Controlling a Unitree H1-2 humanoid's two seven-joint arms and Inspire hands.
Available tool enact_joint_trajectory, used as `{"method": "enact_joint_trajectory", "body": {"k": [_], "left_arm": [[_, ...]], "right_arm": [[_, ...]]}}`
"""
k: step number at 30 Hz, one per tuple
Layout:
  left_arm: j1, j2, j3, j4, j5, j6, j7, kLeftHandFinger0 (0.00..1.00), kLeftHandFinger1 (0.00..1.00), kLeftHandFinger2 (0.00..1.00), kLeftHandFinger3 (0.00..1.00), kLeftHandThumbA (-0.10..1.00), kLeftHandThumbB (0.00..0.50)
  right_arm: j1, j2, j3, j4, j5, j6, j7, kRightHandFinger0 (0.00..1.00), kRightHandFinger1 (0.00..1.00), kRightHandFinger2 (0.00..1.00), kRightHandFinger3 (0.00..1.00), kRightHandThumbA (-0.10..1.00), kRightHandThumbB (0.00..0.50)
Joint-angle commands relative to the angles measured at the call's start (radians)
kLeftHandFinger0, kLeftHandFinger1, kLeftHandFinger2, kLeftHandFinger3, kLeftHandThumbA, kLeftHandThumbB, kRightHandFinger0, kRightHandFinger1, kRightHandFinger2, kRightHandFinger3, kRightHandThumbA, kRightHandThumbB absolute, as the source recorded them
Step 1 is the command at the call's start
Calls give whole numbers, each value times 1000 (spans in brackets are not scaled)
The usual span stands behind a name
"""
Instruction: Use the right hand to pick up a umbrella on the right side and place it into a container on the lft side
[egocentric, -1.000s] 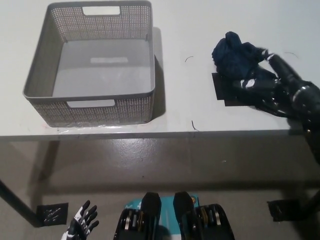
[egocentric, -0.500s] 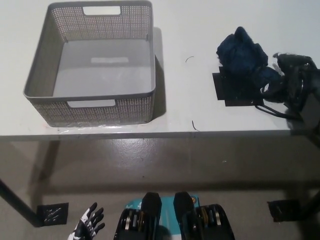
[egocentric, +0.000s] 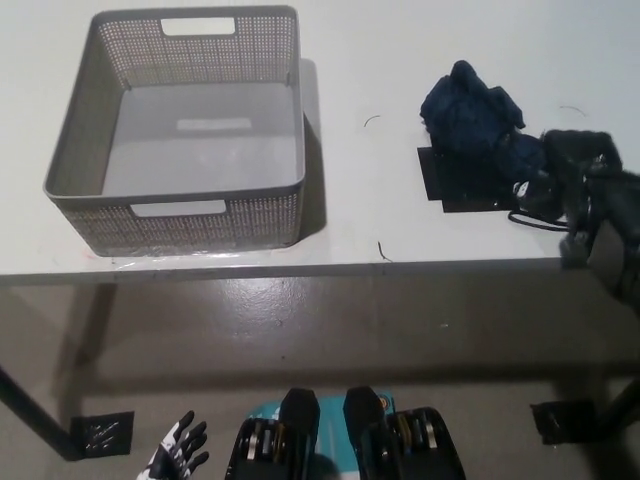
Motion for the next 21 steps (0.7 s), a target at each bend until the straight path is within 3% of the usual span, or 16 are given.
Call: {"method": "enact_joint_trajectory", "body": {"k": [1,4,5,6,9,12,14,16,18,20,21], "left_arm": [[-7,21,9,-23,-11,-19,-19,1000,1000,1000,1000,1000,226],[-14,21,10,-8,-18,-28,-21,1000,1000,1000,1000,1000,239],[-11,23,9,-8,-15,-30,-22,1000,1000,1000,1000,1000,233],[-12,24,8,-6,-10,-34,-21,1000,1000,1000,1000,1000,232],[-6,31,10,-12,-7,-30,-20,1000,1000,1000,1000,1000,223],[-7,36,16,-9,-10,-27,-18,1000,1000,1000,1000,1000,233],[-7,37,16,-3,-19,-30,-22,1000,1000,1000,1000,1000,228],[-10,36,14,6,-18,-35,-23,1000,1000,1000,1000,1000,236],[-10,33,12,3,-13,-29,-19,1000,1000,1000,1000,1000,235],[-6,34,11,1,-12,-30,-18,1000,1000,1000,1000,1000,234],[-7,33,12,2,-12,-30,-17,1000,1000,1000,1000,1000,235]], "right_arm": [[49,5,-90,17,64,-99,-174,8,104,210,339,-100,216],[59,6,-131,21,69,-120,-197,0,41,209,349,-100,187],[65,5,-143,21,68,-130,-202,118,175,316,395,-100,191],[72,2,-155,21,70,-144,-209,123,213,316,363,-100,198],[84,-1,-179,22,71,-168,-236,0,69,186,270,-100,184],[75,4,-200,22,78,-183,-255,0,0,135,220,-100,203],[61,5,-229,18,99,-212,-256,0,31,333,257,-100,179],[32,11,-261,14,119,-219,-244,1,119,608,538,-100,188],[-3,22,-299,4,147,-245,-242,0,73,675,605,-100,191],[-39,35,-331,-10,167,-266,-226,0,182,831,725,-100,172],[-51,40,-345,-14,176,-273,-218,0,215,841,742,-100,170]]}}
